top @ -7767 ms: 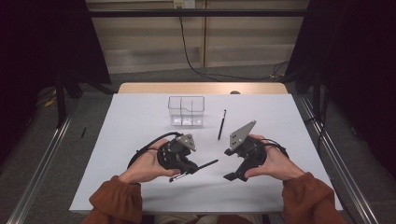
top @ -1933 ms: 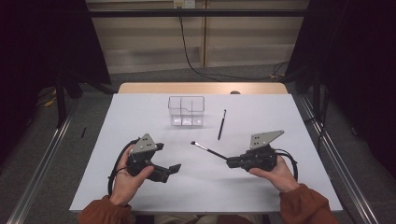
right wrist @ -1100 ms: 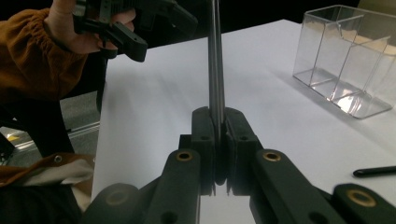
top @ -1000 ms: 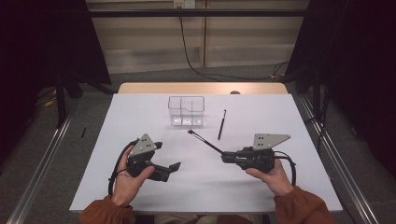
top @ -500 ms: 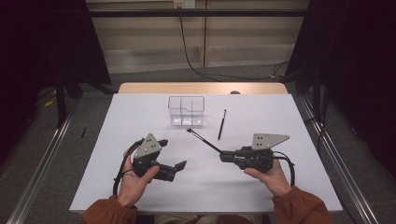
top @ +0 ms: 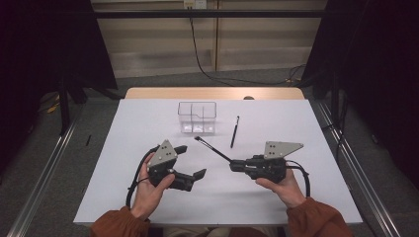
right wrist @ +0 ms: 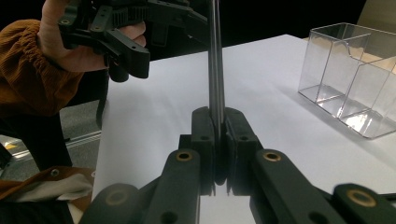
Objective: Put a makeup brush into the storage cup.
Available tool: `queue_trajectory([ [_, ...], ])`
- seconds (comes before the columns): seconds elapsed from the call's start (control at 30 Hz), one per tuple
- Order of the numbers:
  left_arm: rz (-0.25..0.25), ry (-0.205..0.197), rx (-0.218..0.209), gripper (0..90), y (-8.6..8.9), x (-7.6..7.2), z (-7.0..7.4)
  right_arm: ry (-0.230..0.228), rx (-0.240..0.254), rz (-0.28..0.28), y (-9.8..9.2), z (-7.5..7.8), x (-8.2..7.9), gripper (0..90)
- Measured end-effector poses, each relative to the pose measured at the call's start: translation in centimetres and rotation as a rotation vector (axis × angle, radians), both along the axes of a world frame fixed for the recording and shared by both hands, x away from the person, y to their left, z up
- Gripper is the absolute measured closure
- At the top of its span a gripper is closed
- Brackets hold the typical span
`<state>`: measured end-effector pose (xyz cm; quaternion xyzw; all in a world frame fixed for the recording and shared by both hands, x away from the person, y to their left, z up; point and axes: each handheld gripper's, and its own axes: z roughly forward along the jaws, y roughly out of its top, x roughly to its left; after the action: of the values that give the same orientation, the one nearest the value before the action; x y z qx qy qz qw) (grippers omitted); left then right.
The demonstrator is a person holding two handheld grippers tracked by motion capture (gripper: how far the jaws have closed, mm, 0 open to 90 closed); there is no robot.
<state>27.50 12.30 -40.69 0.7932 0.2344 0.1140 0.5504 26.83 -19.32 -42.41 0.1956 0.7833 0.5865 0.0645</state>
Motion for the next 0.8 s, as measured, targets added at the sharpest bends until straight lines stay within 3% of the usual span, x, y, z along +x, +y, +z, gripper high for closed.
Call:
queue_trajectory([
  [0.33,0.011,-0.041,-0.045,3.9,-2.5,0.3,0.5,-0.003,0.002,0.001,0.1,0.0,0.1,83.7],
  [0.47,-0.007,-0.029,-0.076,4.0,-3.3,0.6,0.8,-0.006,0.003,-0.001,0.0,0.0,0.1,83.7],
  [0.57,-0.028,-0.048,-0.078,5.5,-4.0,0.7,0.9,-0.007,0.003,-0.003,-0.1,0.0,0.1,83.7],
  [0.8,-0.03,-0.023,-0.103,10.0,-5.0,0.7,0.7,-0.012,0.0,-0.012,-0.2,-0.1,0.1,83.7],
])
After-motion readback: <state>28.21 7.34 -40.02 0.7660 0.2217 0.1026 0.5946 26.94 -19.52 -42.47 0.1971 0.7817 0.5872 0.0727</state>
